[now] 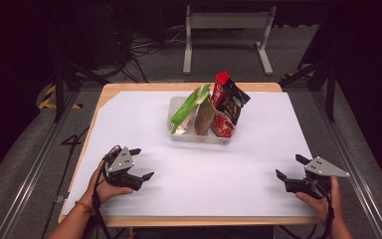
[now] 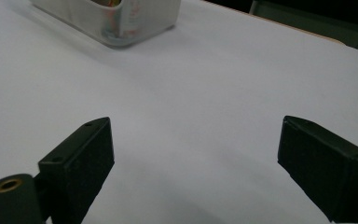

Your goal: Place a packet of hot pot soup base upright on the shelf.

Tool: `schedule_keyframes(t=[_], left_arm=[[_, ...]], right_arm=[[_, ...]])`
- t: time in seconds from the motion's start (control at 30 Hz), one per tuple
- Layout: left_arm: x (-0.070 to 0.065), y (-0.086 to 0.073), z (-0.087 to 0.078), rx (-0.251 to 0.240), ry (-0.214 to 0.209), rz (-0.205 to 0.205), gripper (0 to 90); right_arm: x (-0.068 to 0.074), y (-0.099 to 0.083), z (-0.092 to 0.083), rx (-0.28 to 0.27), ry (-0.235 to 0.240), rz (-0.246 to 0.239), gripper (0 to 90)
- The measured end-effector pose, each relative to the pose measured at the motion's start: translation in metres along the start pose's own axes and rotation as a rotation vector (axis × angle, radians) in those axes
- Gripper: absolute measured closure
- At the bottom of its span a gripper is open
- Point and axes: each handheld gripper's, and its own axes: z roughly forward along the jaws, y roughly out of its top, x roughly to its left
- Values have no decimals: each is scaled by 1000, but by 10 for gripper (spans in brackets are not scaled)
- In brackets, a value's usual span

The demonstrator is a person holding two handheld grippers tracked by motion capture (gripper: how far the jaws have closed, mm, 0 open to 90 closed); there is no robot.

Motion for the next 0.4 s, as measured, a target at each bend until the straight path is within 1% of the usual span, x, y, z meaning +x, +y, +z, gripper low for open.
schedule_keyframes(t=[0.17, 0.2, 0.27, 0.4], left_arm=[[0, 0, 2, 7, -5, 1, 120], [1, 0, 2, 8, -5, 1, 120], [0, 0, 3, 10, -6, 2, 121], [1, 0, 4, 19, -6, 1, 121]], right_arm=[[3, 3, -1, 7, 5, -4, 112], [6, 5, -2, 6, 8, -16, 110], [7, 7, -3, 2, 16, -18, 110], [12, 9, -2, 5, 28, -37, 108]])
